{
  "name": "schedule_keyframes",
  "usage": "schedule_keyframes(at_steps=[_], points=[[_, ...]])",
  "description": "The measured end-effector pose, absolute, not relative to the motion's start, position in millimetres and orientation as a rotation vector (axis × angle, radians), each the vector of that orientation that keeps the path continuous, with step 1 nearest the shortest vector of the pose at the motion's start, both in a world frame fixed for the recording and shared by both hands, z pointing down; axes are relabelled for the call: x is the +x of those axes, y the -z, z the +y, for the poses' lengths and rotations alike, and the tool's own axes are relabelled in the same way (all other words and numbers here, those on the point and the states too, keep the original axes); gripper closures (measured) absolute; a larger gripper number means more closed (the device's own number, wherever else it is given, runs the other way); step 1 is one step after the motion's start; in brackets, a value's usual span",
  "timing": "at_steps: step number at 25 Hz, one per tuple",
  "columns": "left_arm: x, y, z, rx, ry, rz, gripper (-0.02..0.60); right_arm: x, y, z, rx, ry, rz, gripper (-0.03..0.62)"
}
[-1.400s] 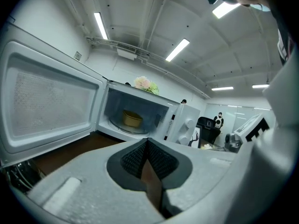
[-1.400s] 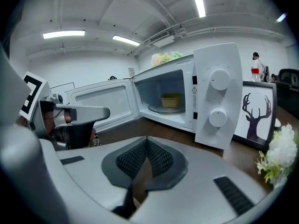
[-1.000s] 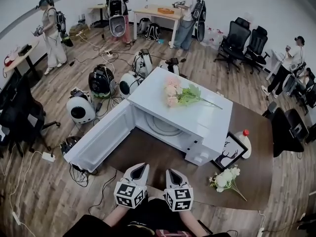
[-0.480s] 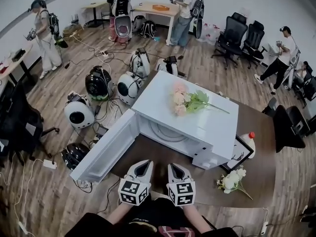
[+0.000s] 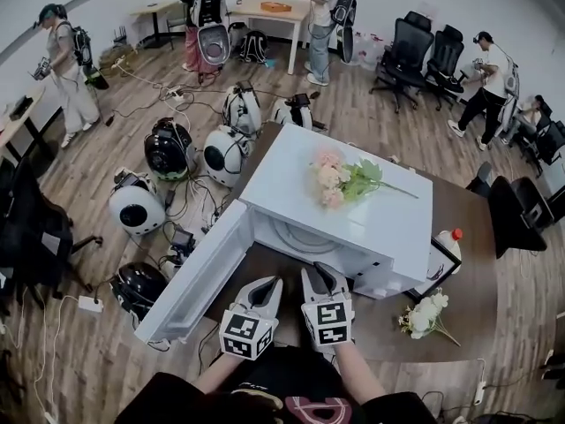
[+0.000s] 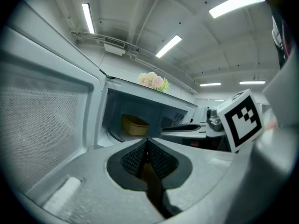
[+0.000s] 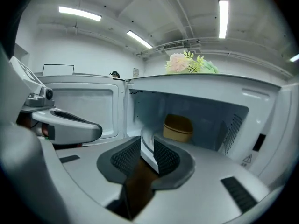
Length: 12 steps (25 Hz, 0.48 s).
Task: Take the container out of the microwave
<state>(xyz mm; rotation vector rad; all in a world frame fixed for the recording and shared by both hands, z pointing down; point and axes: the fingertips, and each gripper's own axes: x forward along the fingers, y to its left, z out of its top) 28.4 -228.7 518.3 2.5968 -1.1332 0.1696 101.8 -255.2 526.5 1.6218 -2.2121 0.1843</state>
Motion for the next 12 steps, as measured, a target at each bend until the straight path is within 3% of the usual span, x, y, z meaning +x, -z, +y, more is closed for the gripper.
schedule_keyframes(at_steps=[12], points=[[19.6, -518.1, -248.2, 2.641, -0.192, -1.038, 0.572, 82.5, -541.8, -315.1, 1.446, -0.067, -2.123, 0.356]])
